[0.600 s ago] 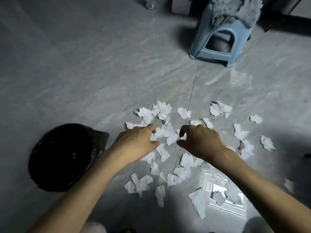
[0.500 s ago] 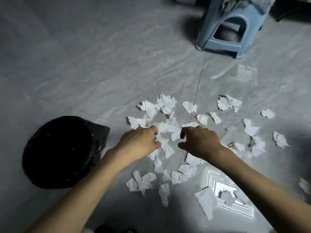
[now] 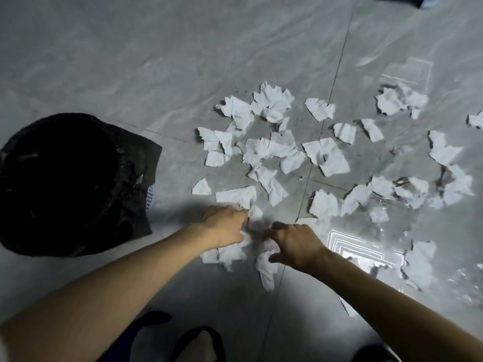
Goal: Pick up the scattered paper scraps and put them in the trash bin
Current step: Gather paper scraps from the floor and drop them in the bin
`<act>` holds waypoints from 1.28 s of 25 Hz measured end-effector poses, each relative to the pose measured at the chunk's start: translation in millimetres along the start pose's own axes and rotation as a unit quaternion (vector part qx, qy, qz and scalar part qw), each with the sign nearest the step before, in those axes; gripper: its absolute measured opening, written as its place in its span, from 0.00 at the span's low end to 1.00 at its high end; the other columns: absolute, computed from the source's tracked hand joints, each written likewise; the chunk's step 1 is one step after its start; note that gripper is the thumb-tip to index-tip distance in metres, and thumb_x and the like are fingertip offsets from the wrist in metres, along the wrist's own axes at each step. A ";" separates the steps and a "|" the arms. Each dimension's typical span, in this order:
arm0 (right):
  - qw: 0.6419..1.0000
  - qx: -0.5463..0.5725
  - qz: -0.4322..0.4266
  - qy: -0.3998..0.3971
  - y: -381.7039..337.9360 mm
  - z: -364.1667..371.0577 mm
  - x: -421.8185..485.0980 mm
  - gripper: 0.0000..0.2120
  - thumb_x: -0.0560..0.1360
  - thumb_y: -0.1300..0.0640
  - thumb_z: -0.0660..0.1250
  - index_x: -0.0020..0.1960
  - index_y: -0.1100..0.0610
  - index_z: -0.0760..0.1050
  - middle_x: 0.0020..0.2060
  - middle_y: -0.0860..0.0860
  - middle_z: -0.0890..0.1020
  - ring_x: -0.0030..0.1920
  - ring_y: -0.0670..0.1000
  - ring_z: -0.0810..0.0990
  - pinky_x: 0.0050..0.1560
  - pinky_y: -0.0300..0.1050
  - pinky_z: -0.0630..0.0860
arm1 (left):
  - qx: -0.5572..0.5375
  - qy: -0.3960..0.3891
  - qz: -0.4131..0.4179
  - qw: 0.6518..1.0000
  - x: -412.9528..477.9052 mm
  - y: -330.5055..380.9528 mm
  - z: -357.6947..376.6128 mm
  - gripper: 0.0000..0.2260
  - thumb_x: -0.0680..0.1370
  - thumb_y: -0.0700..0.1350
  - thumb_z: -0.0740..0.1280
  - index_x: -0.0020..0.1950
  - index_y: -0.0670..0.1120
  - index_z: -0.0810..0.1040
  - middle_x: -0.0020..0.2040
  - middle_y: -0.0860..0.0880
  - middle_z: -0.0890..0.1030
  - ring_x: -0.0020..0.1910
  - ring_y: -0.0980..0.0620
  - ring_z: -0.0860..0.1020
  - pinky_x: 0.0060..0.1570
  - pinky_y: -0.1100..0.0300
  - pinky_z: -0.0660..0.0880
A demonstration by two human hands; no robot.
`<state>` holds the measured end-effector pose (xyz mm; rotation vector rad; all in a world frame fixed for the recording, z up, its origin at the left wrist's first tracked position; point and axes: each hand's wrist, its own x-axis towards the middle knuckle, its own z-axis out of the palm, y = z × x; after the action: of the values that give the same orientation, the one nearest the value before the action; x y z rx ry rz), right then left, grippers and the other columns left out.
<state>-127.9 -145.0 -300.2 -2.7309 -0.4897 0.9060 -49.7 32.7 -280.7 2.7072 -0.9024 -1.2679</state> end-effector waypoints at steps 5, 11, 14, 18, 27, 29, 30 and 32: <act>0.993 0.004 -0.054 -0.109 -25.3 72.9 3.9 0.24 0.79 0.55 0.58 0.74 0.55 0.60 0.73 0.60 0.65 0.68 0.62 0.70 0.61 0.57 0.72 | 0.059 0.012 0.011 0.998 -4.6 -10.0 54.2 0.26 0.67 0.56 0.69 0.62 0.47 0.69 0.59 0.45 0.78 0.56 0.40 0.77 0.52 0.49 0.73; 0.989 0.141 0.021 0.029 5.9 60.1 9.5 0.19 0.79 0.59 0.57 0.70 0.54 0.65 0.56 0.55 0.80 0.53 0.58 0.80 0.50 0.49 0.76 | 0.113 -0.018 -0.011 0.993 -0.6 1.5 79.5 0.33 0.70 0.46 0.72 0.68 0.43 0.58 0.66 0.39 0.67 0.53 0.36 0.79 0.50 0.46 0.74; 0.978 0.153 0.116 0.077 28.4 57.5 13.8 0.21 0.76 0.60 0.61 0.68 0.51 0.63 0.58 0.52 0.80 0.52 0.56 0.81 0.50 0.49 0.78 | 0.158 -0.023 -0.010 0.987 10.0 4.4 80.8 0.29 0.67 0.35 0.72 0.64 0.39 0.62 0.63 0.35 0.71 0.51 0.36 0.80 0.53 0.44 0.73; 0.993 0.056 0.080 0.067 23.8 66.0 18.7 0.26 0.76 0.59 0.62 0.73 0.47 0.62 0.64 0.49 0.77 0.58 0.54 0.80 0.52 0.45 0.75 | 0.062 0.002 0.005 0.998 12.8 -9.4 81.8 0.09 0.73 0.34 0.63 0.52 0.41 0.74 0.52 0.41 0.81 0.52 0.39 0.80 0.48 0.51 0.74; 0.828 0.492 0.164 0.211 -10.8 -33.6 47.6 0.02 0.70 0.61 0.69 0.39 0.57 0.77 0.30 0.49 0.81 0.30 0.43 0.78 0.31 0.31 0.71 | -0.174 0.106 -0.039 0.978 -20.0 -65.9 -22.0 0.09 0.68 0.47 0.72 0.34 0.54 0.72 0.48 0.53 0.78 0.46 0.52 0.76 0.46 0.58 0.72; 0.787 0.551 0.161 0.225 -17.0 -60.2 45.5 0.03 0.70 0.60 0.70 0.39 0.57 0.77 0.28 0.47 0.80 0.27 0.42 0.77 0.31 0.31 0.72 | -0.189 0.135 -0.021 0.972 -36.0 -76.1 -16.1 0.11 0.67 0.47 0.72 0.32 0.55 0.70 0.47 0.54 0.78 0.46 0.52 0.77 0.46 0.58 0.72; 0.770 0.572 0.159 0.232 -18.2 -69.7 40.9 0.03 0.70 0.60 0.71 0.40 0.58 0.77 0.29 0.47 0.81 0.29 0.44 0.77 0.33 0.34 0.74 | -0.189 0.150 -0.013 0.970 -34.2 -74.5 -5.0 0.10 0.67 0.46 0.71 0.33 0.54 0.70 0.48 0.54 0.77 0.47 0.52 0.77 0.47 0.57 0.73; 0.750 0.594 0.157 0.245 -17.6 -78.6 30.2 0.05 0.70 0.59 0.72 0.43 0.60 0.78 0.30 0.48 0.81 0.32 0.48 0.79 0.37 0.41 0.76 | -0.199 0.180 -0.014 0.963 -16.9 -62.5 21.2 0.07 0.68 0.45 0.71 0.36 0.52 0.72 0.56 0.53 0.76 0.53 0.50 0.77 0.52 0.55 0.74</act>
<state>-61.3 -125.5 -249.2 -1.6811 0.5299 0.2742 -42.4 97.9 -298.8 2.5073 -0.5073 -0.8063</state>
